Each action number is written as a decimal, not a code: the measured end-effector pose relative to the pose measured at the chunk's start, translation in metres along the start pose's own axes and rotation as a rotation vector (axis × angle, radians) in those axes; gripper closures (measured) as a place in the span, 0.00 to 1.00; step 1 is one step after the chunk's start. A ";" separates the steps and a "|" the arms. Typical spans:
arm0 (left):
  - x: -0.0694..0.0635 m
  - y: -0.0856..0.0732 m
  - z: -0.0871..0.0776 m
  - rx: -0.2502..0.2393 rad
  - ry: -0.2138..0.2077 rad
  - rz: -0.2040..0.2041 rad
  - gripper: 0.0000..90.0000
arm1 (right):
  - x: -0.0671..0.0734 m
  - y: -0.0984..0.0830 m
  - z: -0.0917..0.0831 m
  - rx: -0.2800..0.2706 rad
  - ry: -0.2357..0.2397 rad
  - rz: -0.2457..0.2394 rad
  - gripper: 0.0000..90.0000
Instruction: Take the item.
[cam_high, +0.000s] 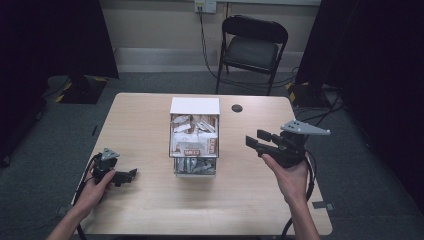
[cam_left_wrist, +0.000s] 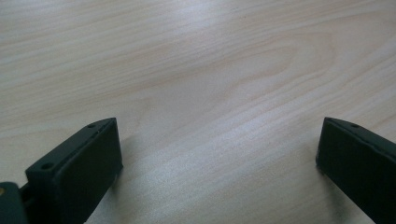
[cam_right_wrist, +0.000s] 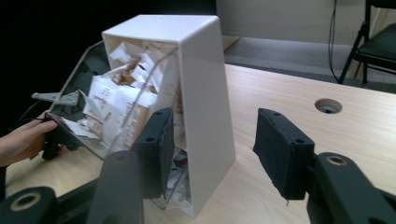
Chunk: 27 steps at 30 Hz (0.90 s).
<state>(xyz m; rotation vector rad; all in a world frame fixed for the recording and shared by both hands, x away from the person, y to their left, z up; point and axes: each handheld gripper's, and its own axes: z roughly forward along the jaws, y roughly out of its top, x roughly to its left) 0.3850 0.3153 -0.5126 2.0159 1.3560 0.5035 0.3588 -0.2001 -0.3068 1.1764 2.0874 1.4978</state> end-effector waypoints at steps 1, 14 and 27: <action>0.000 0.000 0.000 0.000 0.000 0.000 0.00 | 0.002 0.002 0.000 0.000 0.008 -0.002 0.53; 0.000 0.000 0.000 0.000 0.002 0.000 0.00 | 0.026 0.028 0.010 -0.047 0.121 -0.058 0.51; 0.000 0.000 0.000 0.000 0.000 0.001 0.00 | 0.055 0.046 0.030 -0.028 0.211 -0.116 0.53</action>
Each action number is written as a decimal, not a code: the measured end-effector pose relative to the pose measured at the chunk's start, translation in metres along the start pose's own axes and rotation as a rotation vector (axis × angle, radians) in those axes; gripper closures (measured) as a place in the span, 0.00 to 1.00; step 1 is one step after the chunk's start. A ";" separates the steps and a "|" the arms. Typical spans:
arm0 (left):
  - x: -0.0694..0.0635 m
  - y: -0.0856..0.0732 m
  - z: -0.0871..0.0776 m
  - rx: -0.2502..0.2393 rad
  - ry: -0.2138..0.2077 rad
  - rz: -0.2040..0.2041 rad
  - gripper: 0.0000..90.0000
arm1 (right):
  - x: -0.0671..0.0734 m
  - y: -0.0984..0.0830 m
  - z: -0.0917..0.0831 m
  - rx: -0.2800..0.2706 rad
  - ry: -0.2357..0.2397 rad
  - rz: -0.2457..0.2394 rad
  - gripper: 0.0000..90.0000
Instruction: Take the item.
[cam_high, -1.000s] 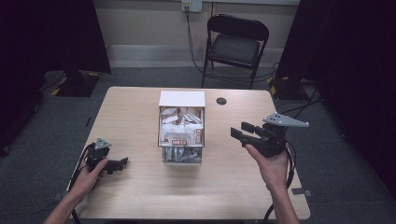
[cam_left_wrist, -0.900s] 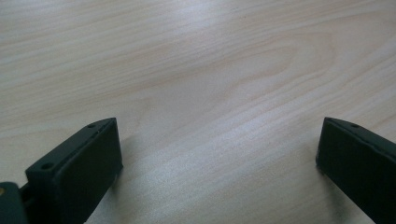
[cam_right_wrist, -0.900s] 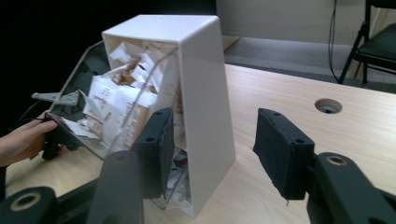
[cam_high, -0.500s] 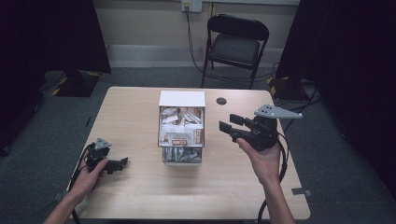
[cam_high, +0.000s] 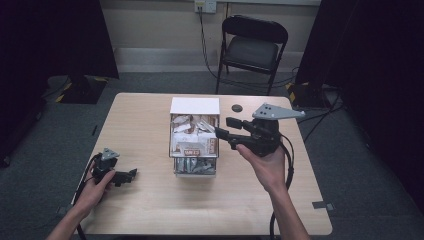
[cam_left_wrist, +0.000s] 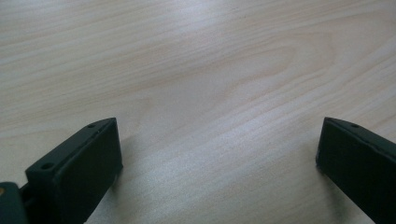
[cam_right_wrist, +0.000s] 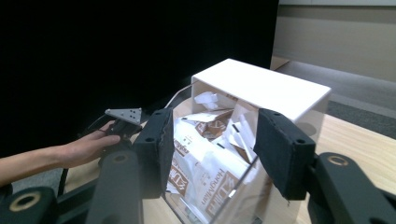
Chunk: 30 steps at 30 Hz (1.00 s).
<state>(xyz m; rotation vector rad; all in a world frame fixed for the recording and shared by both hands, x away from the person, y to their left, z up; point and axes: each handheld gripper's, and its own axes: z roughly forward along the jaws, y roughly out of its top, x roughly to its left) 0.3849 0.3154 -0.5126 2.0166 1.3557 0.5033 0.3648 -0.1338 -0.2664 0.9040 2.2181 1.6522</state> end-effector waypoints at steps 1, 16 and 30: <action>0.000 0.000 0.000 -0.001 0.002 0.000 0.00 | 0.001 0.000 0.002 0.004 0.010 -0.001 0.55; 0.000 0.000 0.000 -0.001 0.002 -0.001 0.00 | 0.016 -0.001 0.042 0.068 0.109 -0.042 0.56; 0.000 0.000 0.000 -0.001 0.000 -0.002 0.00 | 0.016 -0.016 0.073 0.151 0.132 -0.056 0.67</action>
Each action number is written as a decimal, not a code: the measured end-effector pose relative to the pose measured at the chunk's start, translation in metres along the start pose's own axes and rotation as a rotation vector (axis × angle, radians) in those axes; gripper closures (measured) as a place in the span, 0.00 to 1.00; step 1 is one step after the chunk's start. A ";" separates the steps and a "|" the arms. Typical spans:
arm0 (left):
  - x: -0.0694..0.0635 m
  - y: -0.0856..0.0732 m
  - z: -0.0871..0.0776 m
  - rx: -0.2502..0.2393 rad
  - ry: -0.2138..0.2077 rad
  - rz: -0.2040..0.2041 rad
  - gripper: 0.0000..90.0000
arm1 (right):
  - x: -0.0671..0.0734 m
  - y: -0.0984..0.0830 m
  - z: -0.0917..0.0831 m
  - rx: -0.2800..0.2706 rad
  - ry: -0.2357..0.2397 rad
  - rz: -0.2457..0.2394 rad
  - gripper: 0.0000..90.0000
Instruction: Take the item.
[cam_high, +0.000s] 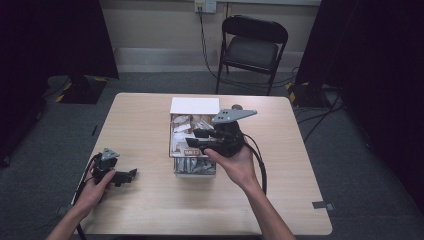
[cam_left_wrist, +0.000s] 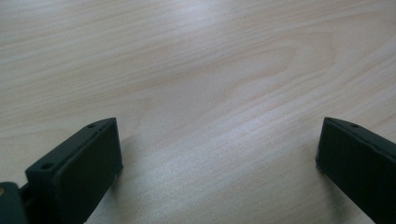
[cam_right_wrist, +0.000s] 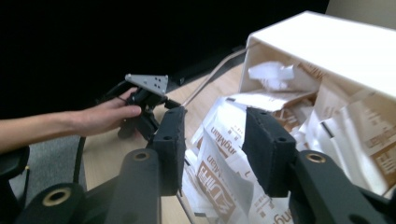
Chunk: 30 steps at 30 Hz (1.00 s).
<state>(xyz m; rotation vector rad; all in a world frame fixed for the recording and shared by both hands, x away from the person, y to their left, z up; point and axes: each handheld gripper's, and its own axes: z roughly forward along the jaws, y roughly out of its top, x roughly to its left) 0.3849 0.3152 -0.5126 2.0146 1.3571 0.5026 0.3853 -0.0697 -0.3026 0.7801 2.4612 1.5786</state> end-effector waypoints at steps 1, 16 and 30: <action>0.000 0.000 0.000 0.000 0.000 0.000 0.00 | 0.000 -0.001 0.002 0.010 -0.001 0.000 0.67; 0.000 0.000 0.000 0.000 0.002 0.001 0.00 | -0.007 -0.011 0.015 0.069 0.004 0.021 0.73; 0.000 0.000 0.000 0.001 0.000 0.001 0.00 | -0.003 -0.013 0.021 0.138 0.016 -0.012 0.89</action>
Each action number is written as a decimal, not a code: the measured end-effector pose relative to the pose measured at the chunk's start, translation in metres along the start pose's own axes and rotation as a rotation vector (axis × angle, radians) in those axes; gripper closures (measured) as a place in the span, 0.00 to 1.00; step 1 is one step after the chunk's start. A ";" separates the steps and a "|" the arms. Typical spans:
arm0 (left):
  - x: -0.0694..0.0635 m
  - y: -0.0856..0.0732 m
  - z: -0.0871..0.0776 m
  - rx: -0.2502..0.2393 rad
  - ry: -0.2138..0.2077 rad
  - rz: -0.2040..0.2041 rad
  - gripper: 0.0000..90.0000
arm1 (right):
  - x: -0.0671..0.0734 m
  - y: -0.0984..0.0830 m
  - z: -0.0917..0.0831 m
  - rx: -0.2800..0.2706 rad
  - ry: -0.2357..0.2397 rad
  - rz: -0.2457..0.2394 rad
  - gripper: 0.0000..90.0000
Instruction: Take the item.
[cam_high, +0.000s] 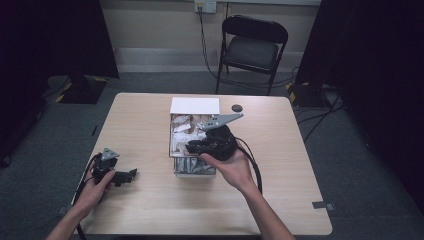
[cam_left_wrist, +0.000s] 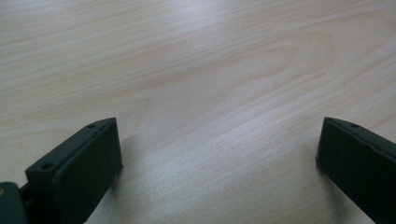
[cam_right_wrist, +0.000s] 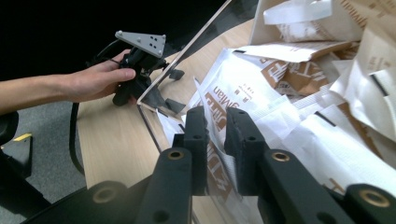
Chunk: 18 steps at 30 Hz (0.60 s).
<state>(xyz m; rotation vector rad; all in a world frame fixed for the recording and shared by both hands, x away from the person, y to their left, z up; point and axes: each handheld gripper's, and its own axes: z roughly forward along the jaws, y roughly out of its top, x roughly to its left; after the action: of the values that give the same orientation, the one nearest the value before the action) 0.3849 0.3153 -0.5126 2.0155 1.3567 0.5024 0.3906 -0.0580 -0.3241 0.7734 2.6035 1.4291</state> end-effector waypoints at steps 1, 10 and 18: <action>0.000 0.000 0.000 -0.001 0.002 0.000 0.00 | 0.000 0.000 0.000 0.002 0.000 0.001 0.91; 0.000 0.000 0.000 0.000 0.002 0.000 0.00 | -0.002 -0.001 -0.001 0.012 0.005 -0.001 0.97; 0.000 0.000 0.000 0.000 0.000 0.001 0.00 | -0.004 -0.002 -0.004 -0.003 0.007 0.014 0.99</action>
<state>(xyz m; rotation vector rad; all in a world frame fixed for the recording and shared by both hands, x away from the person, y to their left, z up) 0.3849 0.3154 -0.5126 2.0163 1.3557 0.5030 0.3919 -0.0635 -0.3245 0.7889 2.6056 1.4412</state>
